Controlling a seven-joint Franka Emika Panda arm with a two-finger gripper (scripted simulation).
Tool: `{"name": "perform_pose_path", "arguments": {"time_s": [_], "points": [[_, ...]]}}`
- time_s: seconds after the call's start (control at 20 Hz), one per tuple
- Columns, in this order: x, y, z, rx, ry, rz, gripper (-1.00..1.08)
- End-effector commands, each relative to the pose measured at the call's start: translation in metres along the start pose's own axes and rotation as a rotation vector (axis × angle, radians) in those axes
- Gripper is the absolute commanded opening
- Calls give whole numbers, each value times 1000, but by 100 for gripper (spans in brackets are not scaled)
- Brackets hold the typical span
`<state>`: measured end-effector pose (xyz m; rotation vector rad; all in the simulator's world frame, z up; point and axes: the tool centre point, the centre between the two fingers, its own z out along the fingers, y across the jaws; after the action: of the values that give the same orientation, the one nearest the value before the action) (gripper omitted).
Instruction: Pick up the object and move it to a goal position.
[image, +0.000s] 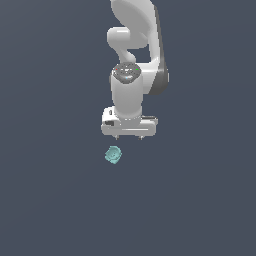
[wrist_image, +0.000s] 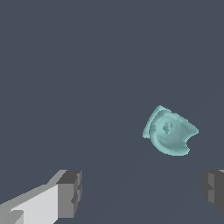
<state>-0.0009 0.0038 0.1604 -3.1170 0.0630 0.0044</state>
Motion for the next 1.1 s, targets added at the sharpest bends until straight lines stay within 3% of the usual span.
{"name": "perform_pose_path", "arguments": {"time_s": [0.0,0.6,1.05], "points": [[0,0,0,0,0,0,100],[10,-12,-23,-17,35,-36,100],[12,3,-5,-12,28,67,100]]}}
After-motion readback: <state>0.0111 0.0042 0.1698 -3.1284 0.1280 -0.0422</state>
